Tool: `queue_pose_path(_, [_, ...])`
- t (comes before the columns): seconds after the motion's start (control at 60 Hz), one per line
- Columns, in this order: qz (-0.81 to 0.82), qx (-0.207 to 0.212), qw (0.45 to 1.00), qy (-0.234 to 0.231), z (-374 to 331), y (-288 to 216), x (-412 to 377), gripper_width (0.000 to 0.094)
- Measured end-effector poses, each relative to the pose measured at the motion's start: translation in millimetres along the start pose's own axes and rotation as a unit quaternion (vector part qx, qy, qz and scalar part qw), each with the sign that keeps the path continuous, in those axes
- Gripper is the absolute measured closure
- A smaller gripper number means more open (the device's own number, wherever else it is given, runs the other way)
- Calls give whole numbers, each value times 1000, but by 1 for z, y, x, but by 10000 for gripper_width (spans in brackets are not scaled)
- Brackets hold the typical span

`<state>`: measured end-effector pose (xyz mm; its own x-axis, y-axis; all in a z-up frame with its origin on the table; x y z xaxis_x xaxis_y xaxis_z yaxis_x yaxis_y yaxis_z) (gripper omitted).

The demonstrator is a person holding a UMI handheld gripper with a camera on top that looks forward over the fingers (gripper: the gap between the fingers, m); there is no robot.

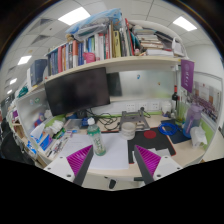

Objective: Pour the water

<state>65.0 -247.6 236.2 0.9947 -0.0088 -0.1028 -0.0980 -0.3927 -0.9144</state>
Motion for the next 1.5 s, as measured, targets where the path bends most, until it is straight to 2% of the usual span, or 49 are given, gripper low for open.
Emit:
queue_pose_path(0.1, [-7,4,1000,-17,49,28,-40,75])
queue_pose_path(0.417, [-37,89,995,37,203,47,-102,73])
queue_pose_path(0.533, [-44,97,993,42,239,45,-111,94])
queue_pose_path(0.567, [-47,99,993,41,247,45,-113,124])
queue_pose_path(0.6, [-47,104,993,41,253,43,-115,194])
queue_pose_path(0.667, [-53,107,992,43,262,42,-116,444])
queue_pose_path(0.75, [-48,106,992,49,265,41,-116,463])
queue_pose_path(0.833, [-51,103,992,45,266,41,-118,526])
queue_pose_path(0.883, [-53,95,993,36,270,40,-120,575])
queue_pose_path(0.983, [-22,59,998,18,274,35,-119,583])
queue_pose_path(1.083, [79,31,996,2,284,12,-118,581])
queue_pose_path(1.133, [175,2,985,-11,290,-5,-116,584])
queue_pose_path(1.3, [461,-56,882,-79,315,-55,-105,584])
queue_pose_path(1.5, [632,-97,754,-148,329,-86,-93,585])
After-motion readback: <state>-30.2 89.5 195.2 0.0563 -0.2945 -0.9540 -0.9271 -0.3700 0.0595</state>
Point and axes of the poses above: the point between the fingertips, and its own axes, seen from behind it with the camera up: x to the right, y down, z forward, the way the camera looks, the point moved 5 cm from there along -z, backward, against the way the camera looks, and after that the axes turned 8 degrees about y, right-handed, at the moved point
